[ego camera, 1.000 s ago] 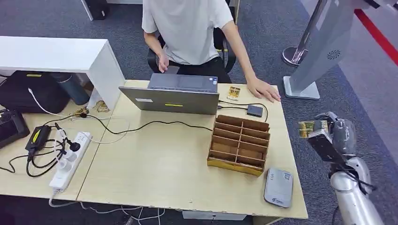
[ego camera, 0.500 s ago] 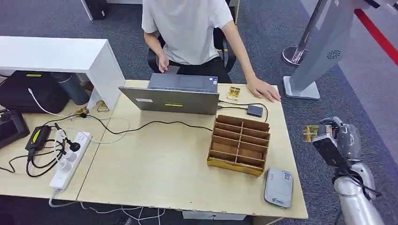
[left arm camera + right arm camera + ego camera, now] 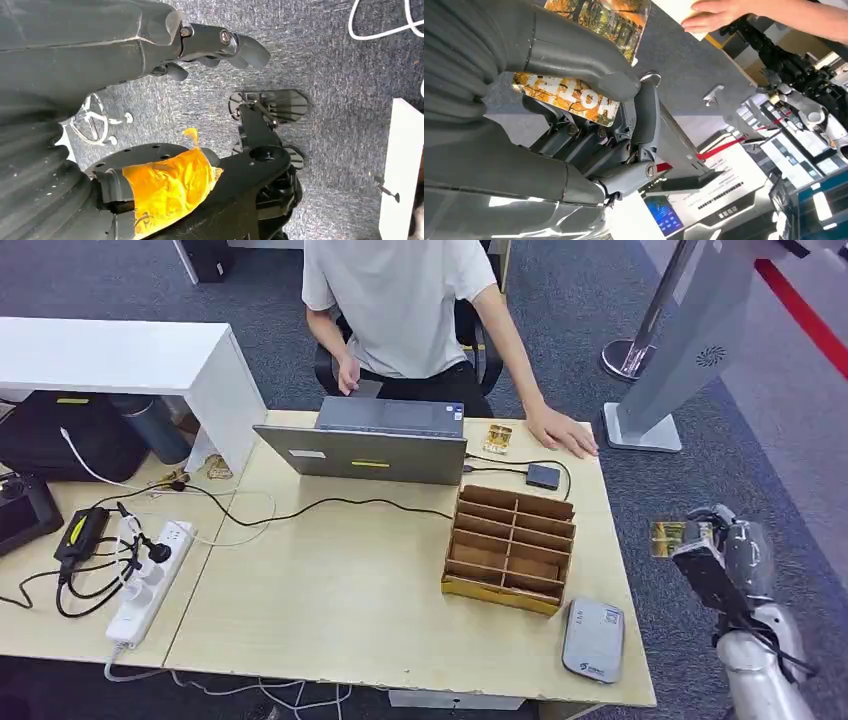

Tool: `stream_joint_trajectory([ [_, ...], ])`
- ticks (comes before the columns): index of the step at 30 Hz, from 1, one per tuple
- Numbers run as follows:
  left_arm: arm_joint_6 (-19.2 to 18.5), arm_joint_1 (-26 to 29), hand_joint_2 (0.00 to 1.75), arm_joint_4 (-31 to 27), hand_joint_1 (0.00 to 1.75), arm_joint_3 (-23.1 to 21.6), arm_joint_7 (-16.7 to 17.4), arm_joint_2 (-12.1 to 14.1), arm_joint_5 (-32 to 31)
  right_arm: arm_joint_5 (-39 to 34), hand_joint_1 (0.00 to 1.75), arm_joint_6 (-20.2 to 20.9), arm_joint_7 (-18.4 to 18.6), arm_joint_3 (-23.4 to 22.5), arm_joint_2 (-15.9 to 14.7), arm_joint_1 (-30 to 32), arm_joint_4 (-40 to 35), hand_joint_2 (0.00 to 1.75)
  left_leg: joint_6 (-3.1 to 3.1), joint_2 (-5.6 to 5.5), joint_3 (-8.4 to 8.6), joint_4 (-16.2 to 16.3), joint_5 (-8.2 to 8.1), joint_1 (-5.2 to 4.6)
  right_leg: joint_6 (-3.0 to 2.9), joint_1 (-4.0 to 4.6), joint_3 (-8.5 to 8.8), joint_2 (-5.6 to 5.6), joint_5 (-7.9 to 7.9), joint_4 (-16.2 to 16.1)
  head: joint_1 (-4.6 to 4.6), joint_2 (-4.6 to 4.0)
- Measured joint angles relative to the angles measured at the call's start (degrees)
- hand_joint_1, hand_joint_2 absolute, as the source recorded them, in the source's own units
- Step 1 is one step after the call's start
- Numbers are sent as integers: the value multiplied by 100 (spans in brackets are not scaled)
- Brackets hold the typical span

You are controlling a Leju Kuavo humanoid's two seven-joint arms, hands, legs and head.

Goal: Pass the card to the sensor for recognition and then transmit it.

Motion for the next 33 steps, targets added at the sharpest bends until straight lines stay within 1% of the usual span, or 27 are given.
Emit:
stream_joint_trajectory([
  [17, -13, 49, 175, 0, 0, -2, -37, 20, 76, 55, 175, 0, -79, -247, 238, 414, 457, 175, 0, 1, -1, -1, 0, 0, 0, 0, -1, 0, 0, 0, 0, 0],
  [33, -17, 107, 175, 0, 0, -4, -77, 39, 138, 151, 175, 101, -2, -271, 341, 723, 407, 175, 0, 1, -1, -1, 0, 0, 0, 0, -2, 0, 0, 0, 0, 0],
])
